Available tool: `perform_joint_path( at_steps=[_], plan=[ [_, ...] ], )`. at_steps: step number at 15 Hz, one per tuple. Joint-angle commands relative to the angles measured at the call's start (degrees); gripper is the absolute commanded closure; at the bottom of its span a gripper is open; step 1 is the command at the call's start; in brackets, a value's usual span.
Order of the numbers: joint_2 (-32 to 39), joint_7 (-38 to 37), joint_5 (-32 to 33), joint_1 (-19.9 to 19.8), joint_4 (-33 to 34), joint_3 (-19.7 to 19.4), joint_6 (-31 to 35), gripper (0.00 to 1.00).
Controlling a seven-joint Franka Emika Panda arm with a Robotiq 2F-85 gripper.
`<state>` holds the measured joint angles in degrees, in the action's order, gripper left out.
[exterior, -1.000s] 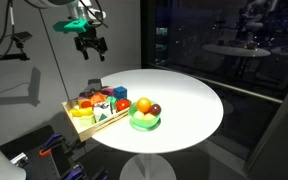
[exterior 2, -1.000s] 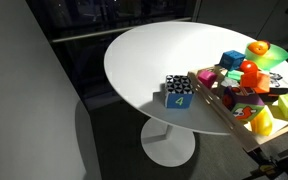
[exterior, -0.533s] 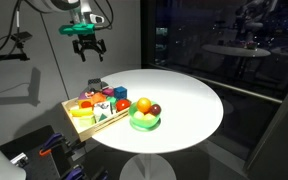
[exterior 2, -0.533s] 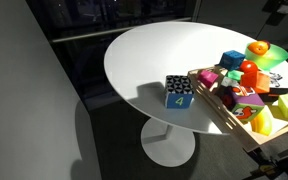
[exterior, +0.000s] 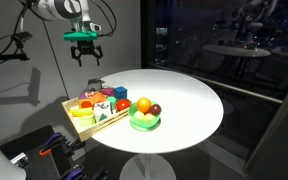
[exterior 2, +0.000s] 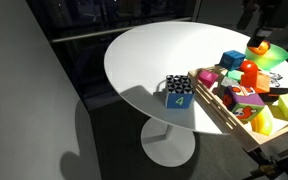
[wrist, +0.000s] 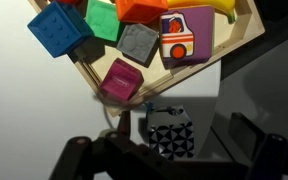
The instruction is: Pick up the square plush toy from the table and put it in the box
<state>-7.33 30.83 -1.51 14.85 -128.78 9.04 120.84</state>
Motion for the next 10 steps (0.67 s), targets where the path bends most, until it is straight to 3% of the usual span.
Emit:
perform_joint_path(
  at_steps=[1,10],
  plan=[
    [2.9,3.6,0.9,-0.2,3.0,0.8,-2.0,0.00],
    [3.1,2.2,0.6,-0.6,1.6,1.5,-0.7,0.00]
  ],
)
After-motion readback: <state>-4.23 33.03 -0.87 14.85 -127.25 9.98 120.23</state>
